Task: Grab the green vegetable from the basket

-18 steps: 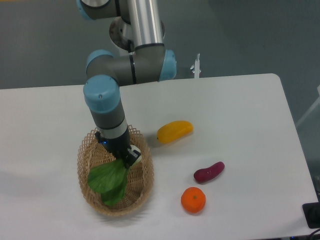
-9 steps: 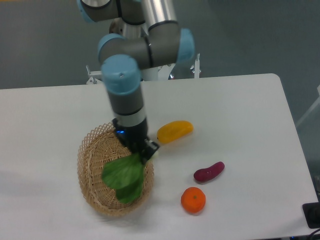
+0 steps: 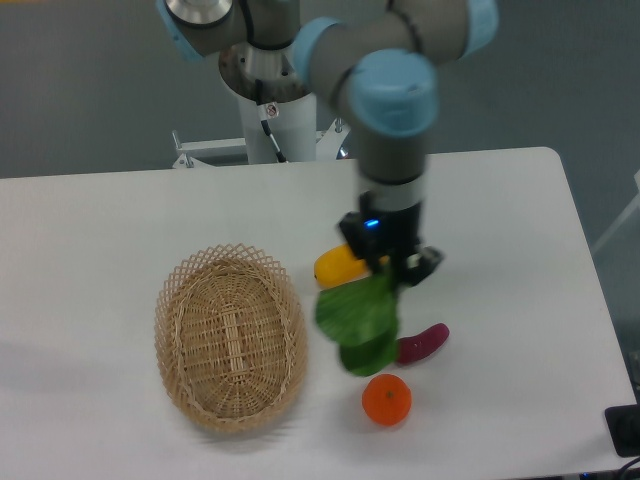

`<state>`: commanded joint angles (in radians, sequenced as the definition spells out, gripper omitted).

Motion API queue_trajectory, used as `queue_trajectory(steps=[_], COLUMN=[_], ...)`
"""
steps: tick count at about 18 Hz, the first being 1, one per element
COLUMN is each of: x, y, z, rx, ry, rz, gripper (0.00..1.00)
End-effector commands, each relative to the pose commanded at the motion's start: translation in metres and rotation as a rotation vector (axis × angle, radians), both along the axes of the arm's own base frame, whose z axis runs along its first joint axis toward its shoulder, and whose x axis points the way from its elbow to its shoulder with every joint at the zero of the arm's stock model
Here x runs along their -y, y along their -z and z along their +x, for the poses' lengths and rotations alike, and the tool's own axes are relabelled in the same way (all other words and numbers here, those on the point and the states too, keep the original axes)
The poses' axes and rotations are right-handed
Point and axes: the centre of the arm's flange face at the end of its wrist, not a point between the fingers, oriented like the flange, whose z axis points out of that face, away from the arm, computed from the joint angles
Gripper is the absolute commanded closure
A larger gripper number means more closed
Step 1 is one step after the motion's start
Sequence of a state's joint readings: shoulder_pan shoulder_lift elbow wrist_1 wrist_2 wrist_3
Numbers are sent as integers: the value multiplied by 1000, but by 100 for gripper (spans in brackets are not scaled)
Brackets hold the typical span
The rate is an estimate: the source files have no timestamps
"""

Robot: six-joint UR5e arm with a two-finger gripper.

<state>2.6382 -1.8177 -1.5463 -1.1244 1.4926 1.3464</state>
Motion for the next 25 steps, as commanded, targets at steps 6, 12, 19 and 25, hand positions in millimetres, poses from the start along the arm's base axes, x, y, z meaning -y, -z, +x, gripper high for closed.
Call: queue_trajectory(steps=[6,12,19,25], x=[50,59,58,58], y=[3,4,3,1], z=[-42,-44,-43,-44], rx=[-15,-15,-13,-17], ry=[54,55,55,55], rz=[-22,-22,-13,-10], gripper=[64,63,63,63])
